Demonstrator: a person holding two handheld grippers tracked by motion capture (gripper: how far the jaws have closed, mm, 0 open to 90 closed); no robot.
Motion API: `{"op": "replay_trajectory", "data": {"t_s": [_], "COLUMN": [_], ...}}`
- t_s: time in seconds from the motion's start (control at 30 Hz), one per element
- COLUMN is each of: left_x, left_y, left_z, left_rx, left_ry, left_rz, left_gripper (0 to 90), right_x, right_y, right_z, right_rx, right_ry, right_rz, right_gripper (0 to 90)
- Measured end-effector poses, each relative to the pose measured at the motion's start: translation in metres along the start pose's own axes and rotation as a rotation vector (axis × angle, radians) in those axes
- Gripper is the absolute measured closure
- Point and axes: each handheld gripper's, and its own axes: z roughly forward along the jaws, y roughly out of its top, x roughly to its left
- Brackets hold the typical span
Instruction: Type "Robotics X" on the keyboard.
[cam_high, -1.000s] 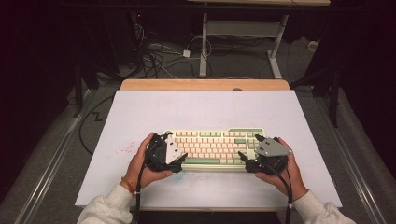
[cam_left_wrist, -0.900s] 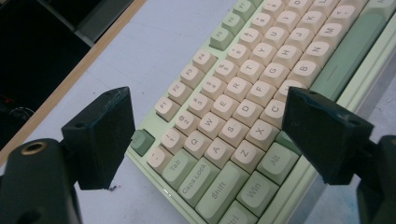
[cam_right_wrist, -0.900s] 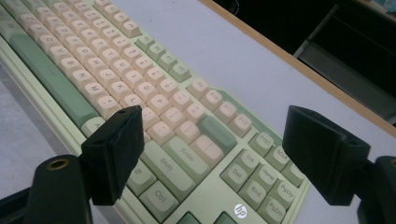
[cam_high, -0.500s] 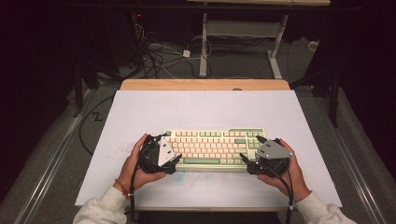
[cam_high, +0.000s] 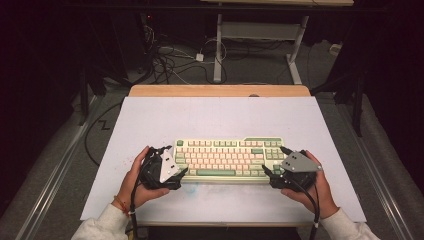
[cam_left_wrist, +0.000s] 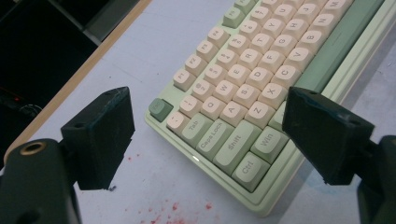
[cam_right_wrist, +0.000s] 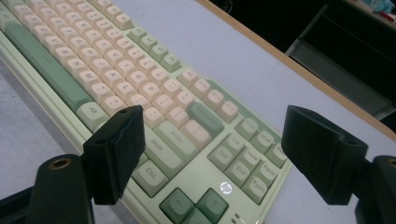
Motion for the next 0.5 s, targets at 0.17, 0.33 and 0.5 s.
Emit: {"op": "replay_trajectory", "data": {"t_s": [0.17, 0.33, 0.5], "left_x": [0.001, 0.002, 0.002], "left_y": [-0.005, -0.010, -0.015], "left_z": [-0.003, -0.005, -0.007], "left_rx": [0.001, 0.001, 0.007], "left_ry": [0.002, 0.005, 0.007], "left_rz": [-0.003, -0.010, -0.013], "left_gripper": [15.7, 15.6, 15.7], "right_x": [-0.002, -0.005, -0.007], "right_y": [-0.003, -0.007, -0.010], "right_z": [-0.003, -0.006, -0.008], "right_rx": [0.001, 0.001, 0.006], "right_ry": [-0.004, -0.010, -0.017], "right_rz": [0.001, 0.003, 0.006], "right_gripper": [21.8, 21.8, 21.8]}}
